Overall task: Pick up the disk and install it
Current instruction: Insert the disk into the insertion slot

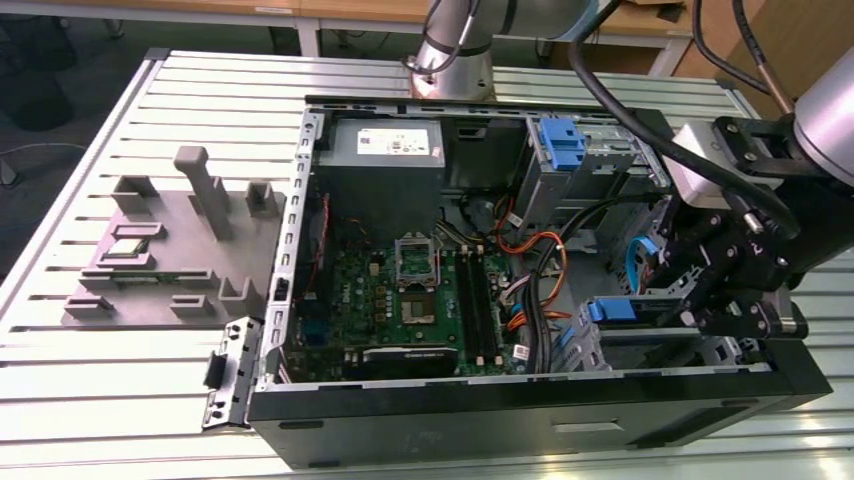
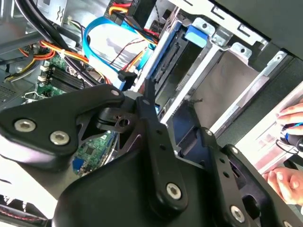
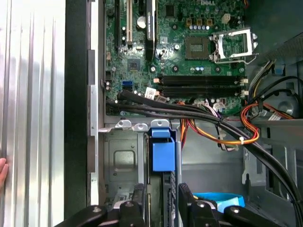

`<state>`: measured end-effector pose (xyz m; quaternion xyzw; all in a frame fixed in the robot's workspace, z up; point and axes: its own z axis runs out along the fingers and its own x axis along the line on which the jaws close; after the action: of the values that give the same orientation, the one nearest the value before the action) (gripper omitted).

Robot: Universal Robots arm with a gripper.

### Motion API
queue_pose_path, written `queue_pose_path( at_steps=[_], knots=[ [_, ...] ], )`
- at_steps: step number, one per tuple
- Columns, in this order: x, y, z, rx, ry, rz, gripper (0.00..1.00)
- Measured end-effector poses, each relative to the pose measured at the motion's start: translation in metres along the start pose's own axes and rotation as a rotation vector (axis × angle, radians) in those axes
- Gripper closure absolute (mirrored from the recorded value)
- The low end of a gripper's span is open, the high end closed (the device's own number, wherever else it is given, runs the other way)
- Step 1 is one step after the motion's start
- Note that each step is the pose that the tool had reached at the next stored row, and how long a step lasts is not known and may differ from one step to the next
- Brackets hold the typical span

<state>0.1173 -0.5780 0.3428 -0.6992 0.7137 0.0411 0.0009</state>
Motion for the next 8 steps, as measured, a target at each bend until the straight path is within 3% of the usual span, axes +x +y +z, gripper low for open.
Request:
queue_pose_path(
  at_steps=[3,8],
  knots=[
    [0.0000,0.0003,0.0002,0.0028,-0.0018,0.000,0.58],
    [0.0003,0.0047,0.0030,0.0356,-0.0066,-0.006,0.58]
  ],
)
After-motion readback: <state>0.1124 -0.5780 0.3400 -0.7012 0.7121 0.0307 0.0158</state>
